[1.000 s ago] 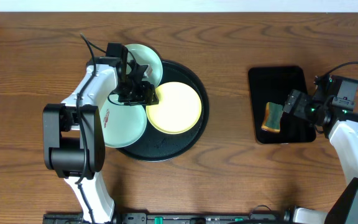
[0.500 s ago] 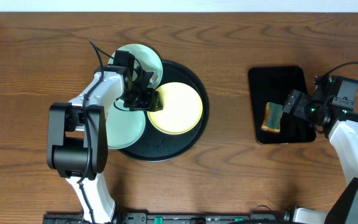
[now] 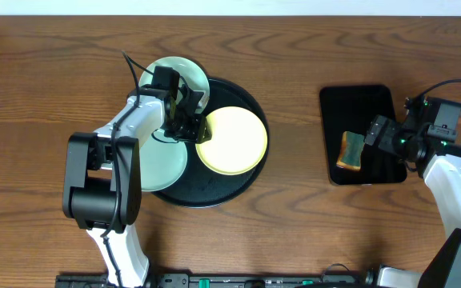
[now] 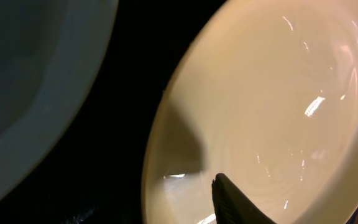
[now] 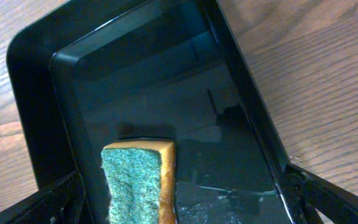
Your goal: Clean dirty plates on tray and stack at the side
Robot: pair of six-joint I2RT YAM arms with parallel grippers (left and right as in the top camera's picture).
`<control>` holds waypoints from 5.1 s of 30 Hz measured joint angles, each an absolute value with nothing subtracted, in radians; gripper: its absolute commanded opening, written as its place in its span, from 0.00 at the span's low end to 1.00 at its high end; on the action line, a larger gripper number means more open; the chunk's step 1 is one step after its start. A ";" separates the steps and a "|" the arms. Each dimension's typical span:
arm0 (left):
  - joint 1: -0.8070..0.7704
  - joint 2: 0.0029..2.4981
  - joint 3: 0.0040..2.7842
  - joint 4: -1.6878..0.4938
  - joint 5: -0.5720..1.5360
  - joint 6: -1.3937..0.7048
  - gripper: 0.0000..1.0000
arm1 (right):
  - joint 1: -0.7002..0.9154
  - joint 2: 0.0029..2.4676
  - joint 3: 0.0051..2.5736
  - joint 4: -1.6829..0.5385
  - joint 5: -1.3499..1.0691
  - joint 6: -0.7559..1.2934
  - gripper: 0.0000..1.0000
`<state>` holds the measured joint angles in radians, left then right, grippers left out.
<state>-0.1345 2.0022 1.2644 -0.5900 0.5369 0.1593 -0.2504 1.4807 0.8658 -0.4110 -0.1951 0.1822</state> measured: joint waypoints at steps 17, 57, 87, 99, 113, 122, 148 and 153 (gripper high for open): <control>-0.142 1.939 1.237 -0.604 0.411 0.104 0.07 | -0.250 1.481 0.866 -0.411 -0.195 0.182 0.99; -0.337 1.555 0.903 -0.557 0.100 -0.574 0.52 | -0.250 1.481 0.866 -0.411 -0.196 0.182 0.99; -0.400 1.663 0.827 -0.279 0.094 -0.712 0.42 | -0.250 1.481 0.866 -0.411 -0.196 0.182 0.99; -0.402 1.704 0.847 -0.231 0.080 -0.719 0.07 | -0.250 1.481 0.866 -0.411 -0.196 0.182 0.99; -0.403 1.548 0.838 -0.363 -0.023 -0.664 0.07 | -0.250 1.481 0.866 -0.411 -0.196 0.182 0.99; -0.404 1.338 0.838 -0.453 -0.197 -0.490 0.07 | -0.250 1.481 0.866 -0.411 -0.196 0.182 0.99; -0.241 1.319 1.227 -0.781 -0.094 -0.369 0.75 | -0.250 1.481 0.866 -0.400 -0.203 0.182 0.99; -0.073 1.311 1.246 -0.806 -0.073 -0.370 0.80 | -0.250 1.481 0.866 -0.398 -0.207 0.183 0.99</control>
<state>-0.0731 1.3106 1.2461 -0.8062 -0.0727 -0.3702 -0.2504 1.4807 0.8661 -0.3985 -0.2070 0.1833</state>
